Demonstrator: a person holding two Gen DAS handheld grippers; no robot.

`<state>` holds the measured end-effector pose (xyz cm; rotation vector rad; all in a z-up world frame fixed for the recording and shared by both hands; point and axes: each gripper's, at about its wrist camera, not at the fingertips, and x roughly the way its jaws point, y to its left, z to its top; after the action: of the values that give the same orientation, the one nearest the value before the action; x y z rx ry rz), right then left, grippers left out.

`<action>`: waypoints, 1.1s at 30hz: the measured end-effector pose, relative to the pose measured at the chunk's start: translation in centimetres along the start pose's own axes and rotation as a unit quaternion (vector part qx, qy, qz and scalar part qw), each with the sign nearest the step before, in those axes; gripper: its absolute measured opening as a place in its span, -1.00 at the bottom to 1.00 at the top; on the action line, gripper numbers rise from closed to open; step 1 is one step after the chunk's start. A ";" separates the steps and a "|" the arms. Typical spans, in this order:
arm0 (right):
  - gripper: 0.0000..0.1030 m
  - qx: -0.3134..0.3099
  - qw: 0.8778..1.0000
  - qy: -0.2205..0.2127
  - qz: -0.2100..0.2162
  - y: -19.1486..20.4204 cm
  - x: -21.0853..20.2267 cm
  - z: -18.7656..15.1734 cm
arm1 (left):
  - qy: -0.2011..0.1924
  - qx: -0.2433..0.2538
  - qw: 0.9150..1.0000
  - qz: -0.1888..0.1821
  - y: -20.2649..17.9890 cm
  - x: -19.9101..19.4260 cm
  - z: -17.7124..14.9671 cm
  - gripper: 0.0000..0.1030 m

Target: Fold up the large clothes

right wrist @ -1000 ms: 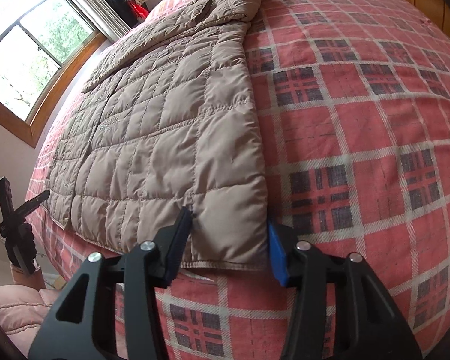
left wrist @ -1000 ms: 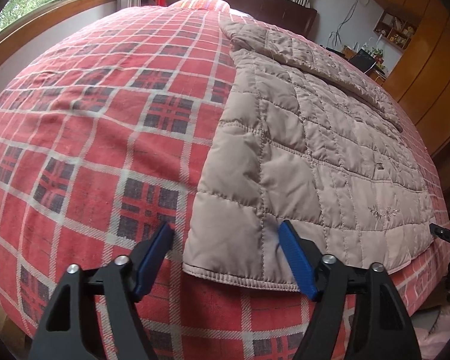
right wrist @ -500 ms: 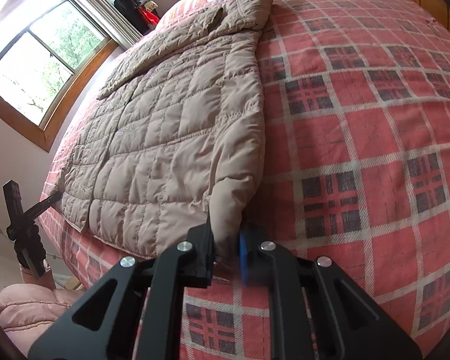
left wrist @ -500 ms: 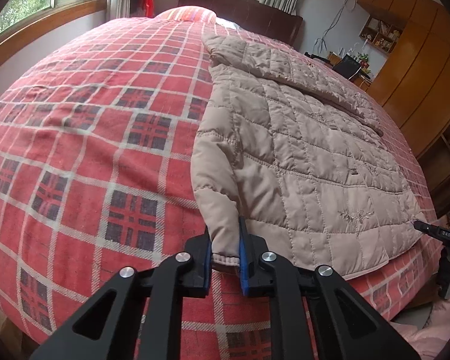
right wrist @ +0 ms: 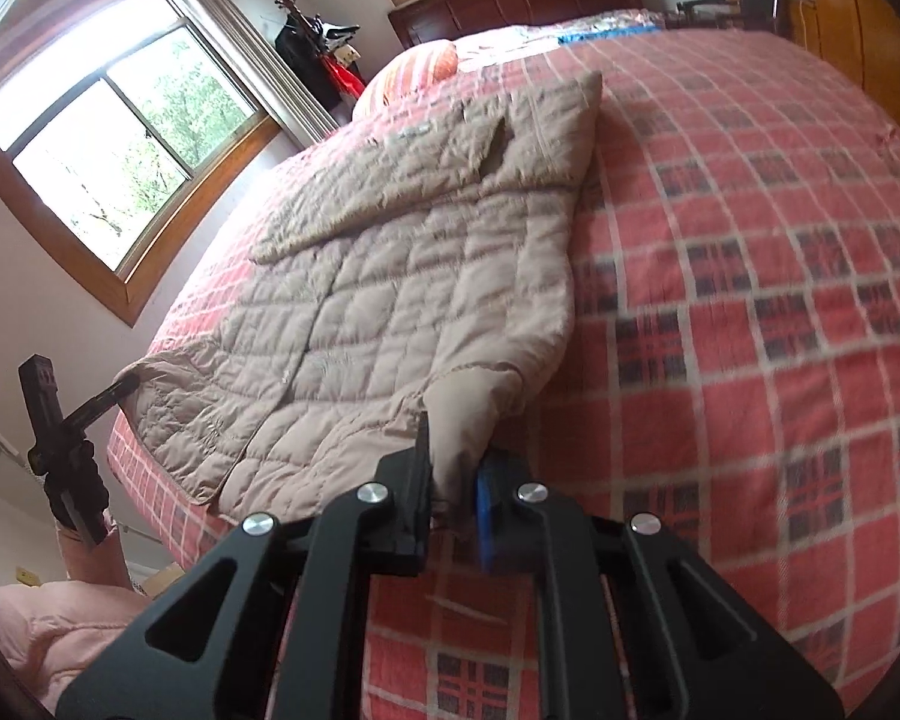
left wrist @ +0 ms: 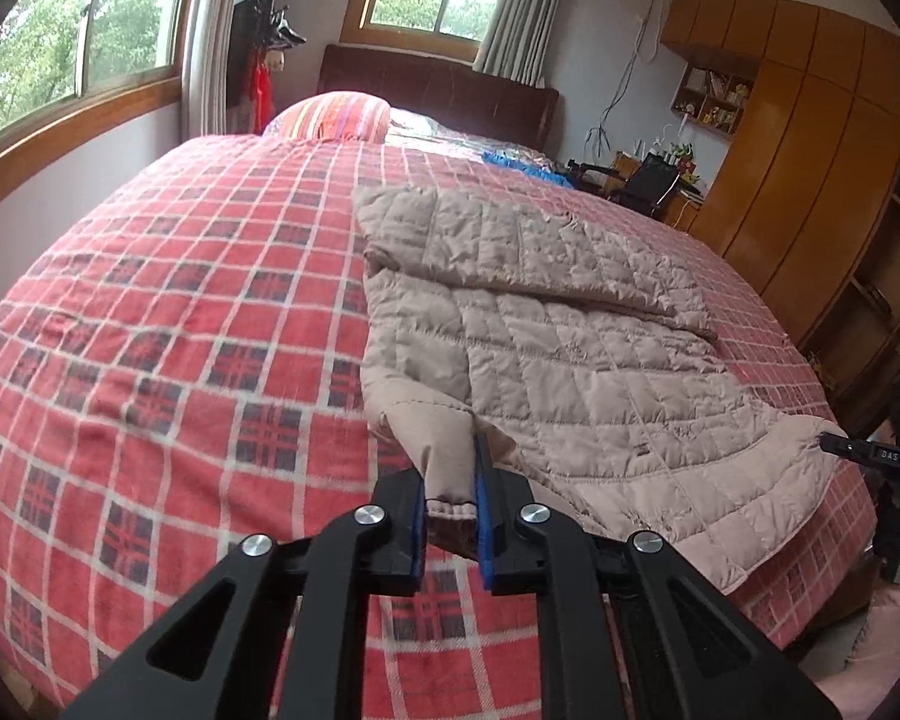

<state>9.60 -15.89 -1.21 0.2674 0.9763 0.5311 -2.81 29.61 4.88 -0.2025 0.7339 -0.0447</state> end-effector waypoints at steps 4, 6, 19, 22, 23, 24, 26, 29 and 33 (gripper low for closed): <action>-0.80 -0.015 1.000 -0.010 -0.006 0.7 -0.5 4.1 | -0.019 0.006 1.000 0.002 -0.3 0.9 4.1 -0.76; -0.80 -0.016 1.000 -0.011 -0.007 0.8 -0.3 6.5 | -0.028 0.007 1.000 0.004 -0.2 1.9 6.6 -0.76; -0.80 0.035 0.999 0.007 -0.023 -2.5 6.8 22.9 | -0.042 -0.058 0.997 0.039 2.6 13.7 20.0 -0.75; -0.80 0.052 0.998 0.015 -0.030 -3.8 9.3 25.8 | -0.026 -0.063 0.996 0.056 3.3 17.7 22.2 -0.75; -0.80 0.060 0.997 0.019 -0.033 -4.5 10.4 26.8 | -0.018 -0.065 0.996 0.062 3.5 19.1 22.8 -0.75; -0.80 0.065 0.997 0.022 -0.034 -4.9 11.1 27.4 | -0.010 -0.067 0.995 0.069 3.8 20.6 23.3 -0.75; -0.80 0.082 0.995 0.038 -0.038 -6.4 13.5 28.7 | 0.007 -0.075 0.994 0.074 4.6 23.2 24.0 -0.75; -0.80 0.104 0.992 0.059 -0.044 -8.1 16.5 29.6 | 0.033 -0.083 0.993 0.081 5.5 26.9 24.6 -0.75; -0.80 0.127 0.988 0.079 -0.048 -9.9 19.8 30.5 | 0.048 -0.087 0.990 0.096 6.3 30.2 24.8 -0.74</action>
<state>47.09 -12.92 -3.28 0.4082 1.2062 0.3437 36.01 36.56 1.65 -0.2968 0.8513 0.1937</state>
